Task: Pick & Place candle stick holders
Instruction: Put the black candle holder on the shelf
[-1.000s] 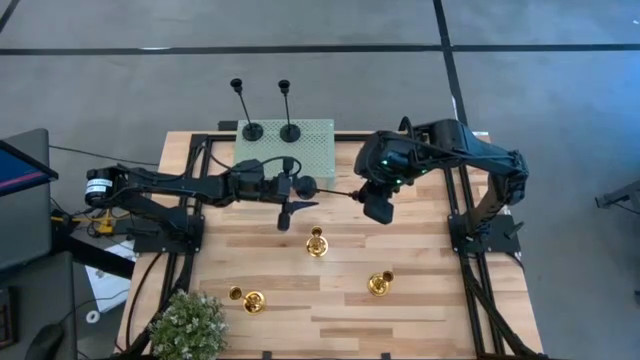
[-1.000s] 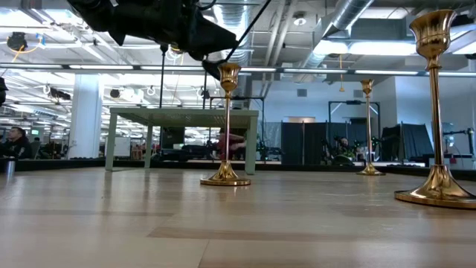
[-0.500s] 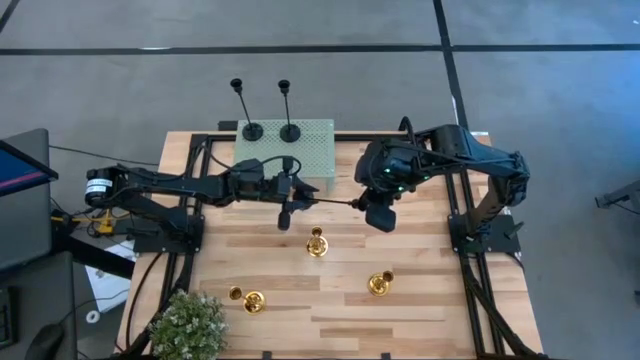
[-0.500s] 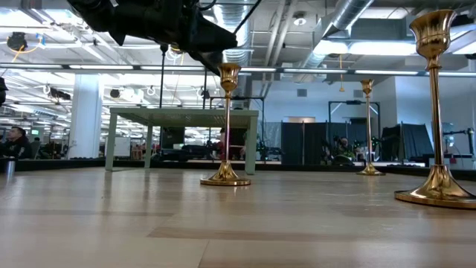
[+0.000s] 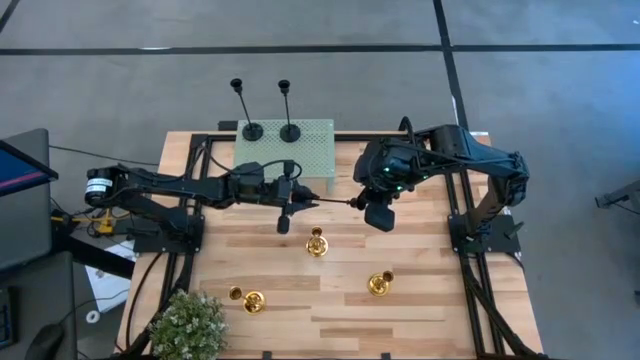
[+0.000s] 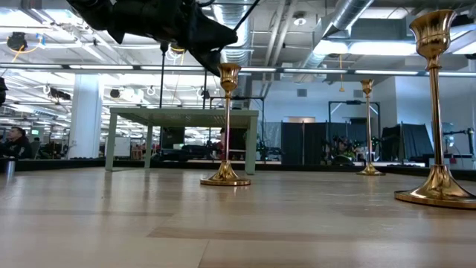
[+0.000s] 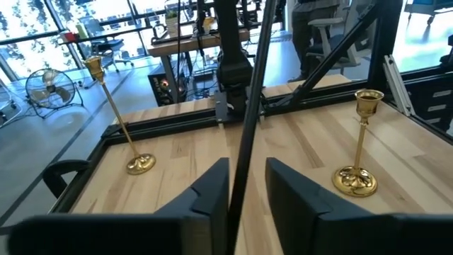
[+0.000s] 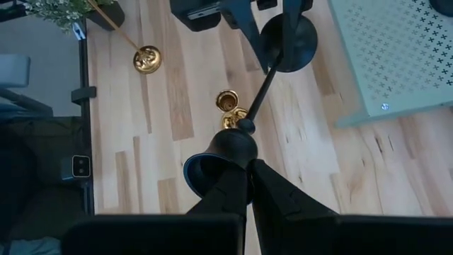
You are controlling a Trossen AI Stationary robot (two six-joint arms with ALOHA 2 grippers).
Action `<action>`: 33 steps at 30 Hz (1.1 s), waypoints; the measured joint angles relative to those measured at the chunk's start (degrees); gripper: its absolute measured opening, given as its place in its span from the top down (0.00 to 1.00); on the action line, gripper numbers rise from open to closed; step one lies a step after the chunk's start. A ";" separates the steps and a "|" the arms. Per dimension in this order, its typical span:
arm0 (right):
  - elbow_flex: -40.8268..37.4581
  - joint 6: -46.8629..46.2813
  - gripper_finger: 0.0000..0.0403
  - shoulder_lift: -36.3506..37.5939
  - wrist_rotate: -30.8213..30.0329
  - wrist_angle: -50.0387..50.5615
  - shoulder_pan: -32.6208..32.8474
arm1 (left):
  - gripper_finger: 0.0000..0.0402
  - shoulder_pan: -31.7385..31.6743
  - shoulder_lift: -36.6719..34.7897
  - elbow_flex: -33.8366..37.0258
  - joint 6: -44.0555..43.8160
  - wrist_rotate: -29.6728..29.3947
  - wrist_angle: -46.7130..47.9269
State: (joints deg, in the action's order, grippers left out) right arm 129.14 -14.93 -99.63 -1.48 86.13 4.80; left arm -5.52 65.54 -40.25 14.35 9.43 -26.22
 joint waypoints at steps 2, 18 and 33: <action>0.00 0.11 1.00 0.00 0.01 0.00 0.00 | 0.84 -0.02 0.00 -0.01 0.00 -0.03 0.00; 0.00 3.38 0.95 0.00 -0.46 -0.13 -0.04 | 0.97 0.04 0.00 0.00 0.11 0.41 0.48; 0.00 3.03 0.86 7.21 0.40 -4.26 0.08 | 0.97 -0.07 -0.02 -0.07 -0.47 -0.75 0.24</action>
State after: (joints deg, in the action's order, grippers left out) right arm 129.14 -11.90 -92.42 -1.07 81.87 4.88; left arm -5.58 65.52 -40.32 13.88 8.68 -25.98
